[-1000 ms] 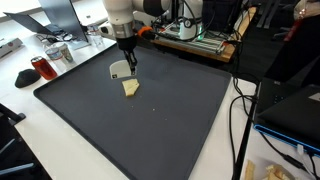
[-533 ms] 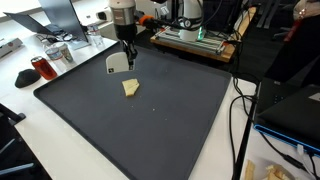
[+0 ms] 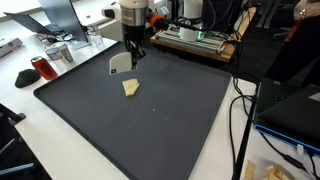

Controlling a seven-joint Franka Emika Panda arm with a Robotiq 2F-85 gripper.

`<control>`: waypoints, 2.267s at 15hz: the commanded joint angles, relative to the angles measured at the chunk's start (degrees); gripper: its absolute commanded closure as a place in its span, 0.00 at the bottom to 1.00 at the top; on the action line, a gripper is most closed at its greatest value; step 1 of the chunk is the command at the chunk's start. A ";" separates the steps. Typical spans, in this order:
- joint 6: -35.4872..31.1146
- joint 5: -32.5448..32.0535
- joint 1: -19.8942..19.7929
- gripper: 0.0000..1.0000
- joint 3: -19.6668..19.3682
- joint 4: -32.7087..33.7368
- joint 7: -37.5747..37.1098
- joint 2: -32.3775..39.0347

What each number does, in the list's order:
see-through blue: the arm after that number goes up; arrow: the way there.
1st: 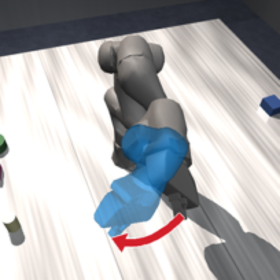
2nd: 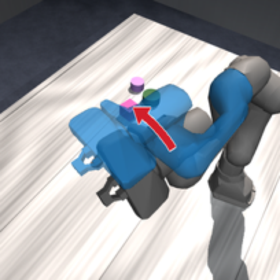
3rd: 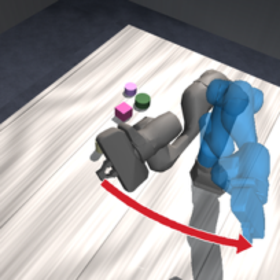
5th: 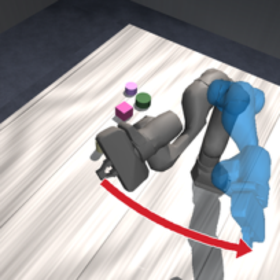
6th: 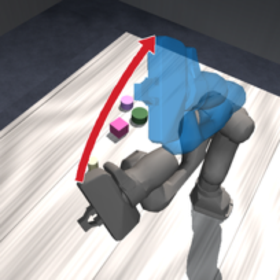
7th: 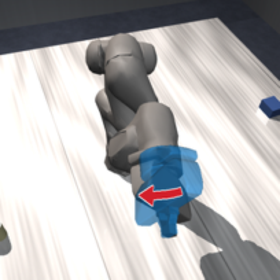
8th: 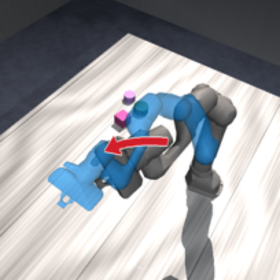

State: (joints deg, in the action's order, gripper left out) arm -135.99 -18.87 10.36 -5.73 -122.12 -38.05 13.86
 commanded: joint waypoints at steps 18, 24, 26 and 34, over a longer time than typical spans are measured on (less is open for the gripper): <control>17.90 -28.25 9.09 0.99 2.12 14.40 -23.86 18.18; 19.67 -36.30 9.58 0.99 3.27 15.74 -27.94 21.75; 20.32 -37.72 9.35 0.99 3.78 16.05 -28.63 22.74; 22.52 -42.89 8.97 0.99 5.04 16.56 -32.04 25.34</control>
State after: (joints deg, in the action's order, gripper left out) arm -115.57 -59.32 19.78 -1.84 -106.93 -68.28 37.85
